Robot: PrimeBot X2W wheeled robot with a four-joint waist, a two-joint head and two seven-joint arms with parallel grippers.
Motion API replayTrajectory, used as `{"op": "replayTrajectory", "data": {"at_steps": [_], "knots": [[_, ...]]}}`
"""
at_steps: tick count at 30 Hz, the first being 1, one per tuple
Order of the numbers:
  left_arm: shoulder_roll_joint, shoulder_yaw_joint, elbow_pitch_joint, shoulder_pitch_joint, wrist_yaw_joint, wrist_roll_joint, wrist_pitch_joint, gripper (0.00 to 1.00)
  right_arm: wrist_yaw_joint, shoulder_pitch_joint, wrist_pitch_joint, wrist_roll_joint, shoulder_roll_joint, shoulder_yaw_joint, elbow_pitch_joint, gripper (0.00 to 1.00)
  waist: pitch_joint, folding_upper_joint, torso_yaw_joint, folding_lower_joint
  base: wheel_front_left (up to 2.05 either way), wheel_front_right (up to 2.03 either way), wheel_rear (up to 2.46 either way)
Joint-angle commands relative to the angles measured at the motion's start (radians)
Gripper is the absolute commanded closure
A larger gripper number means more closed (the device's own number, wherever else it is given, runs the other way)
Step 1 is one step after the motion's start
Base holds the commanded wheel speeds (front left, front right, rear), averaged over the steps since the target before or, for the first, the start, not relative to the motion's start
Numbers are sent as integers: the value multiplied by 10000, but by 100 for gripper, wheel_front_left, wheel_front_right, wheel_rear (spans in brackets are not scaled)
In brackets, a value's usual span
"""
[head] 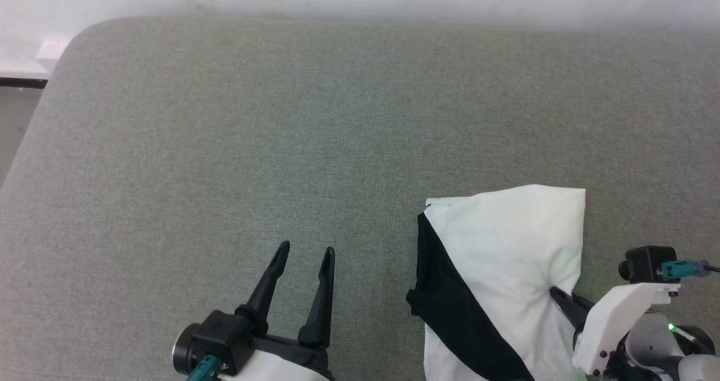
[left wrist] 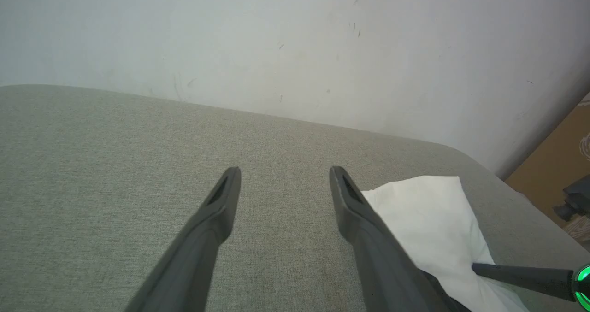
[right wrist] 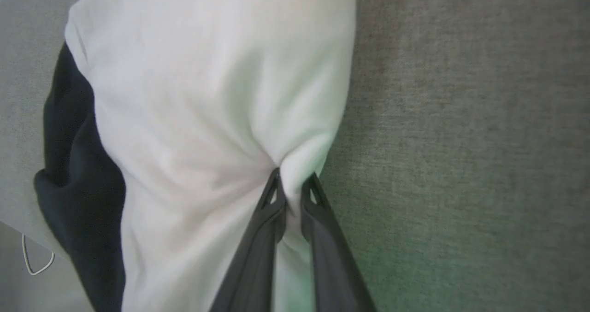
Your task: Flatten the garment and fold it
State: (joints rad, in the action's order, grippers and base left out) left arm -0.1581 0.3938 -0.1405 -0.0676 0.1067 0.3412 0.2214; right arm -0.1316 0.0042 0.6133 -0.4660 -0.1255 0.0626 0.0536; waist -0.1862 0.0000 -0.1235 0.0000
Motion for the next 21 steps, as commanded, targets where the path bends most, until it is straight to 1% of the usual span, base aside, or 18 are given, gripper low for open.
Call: {"op": "replayTrajectory", "data": {"at_steps": [1,4,8,13,21], "knots": [[-44,-8,3,156,24,-48,-3,0,9,-182,-154,71,31,-50,122,100,139,0,70,0,0,0,0],[-94,-38,-29,93,62,-31,-9,0,9,-339,-353,75,-85,-108,126,100,281,0,233,0,0,0,0],[-142,-53,-96,112,105,-31,-55,0,9,-633,-385,176,-521,-46,-9,100,301,0,555,0,0,0,0],[-248,-105,-268,292,182,-133,-123,0,9,-1369,-154,463,-1409,-27,-193,100,111,0,1095,0,0,0,0],[-460,-219,-766,691,464,-523,-327,0,9,-2995,400,583,-3177,-525,-341,100,-699,0,2169,0,0,0,0]]}}
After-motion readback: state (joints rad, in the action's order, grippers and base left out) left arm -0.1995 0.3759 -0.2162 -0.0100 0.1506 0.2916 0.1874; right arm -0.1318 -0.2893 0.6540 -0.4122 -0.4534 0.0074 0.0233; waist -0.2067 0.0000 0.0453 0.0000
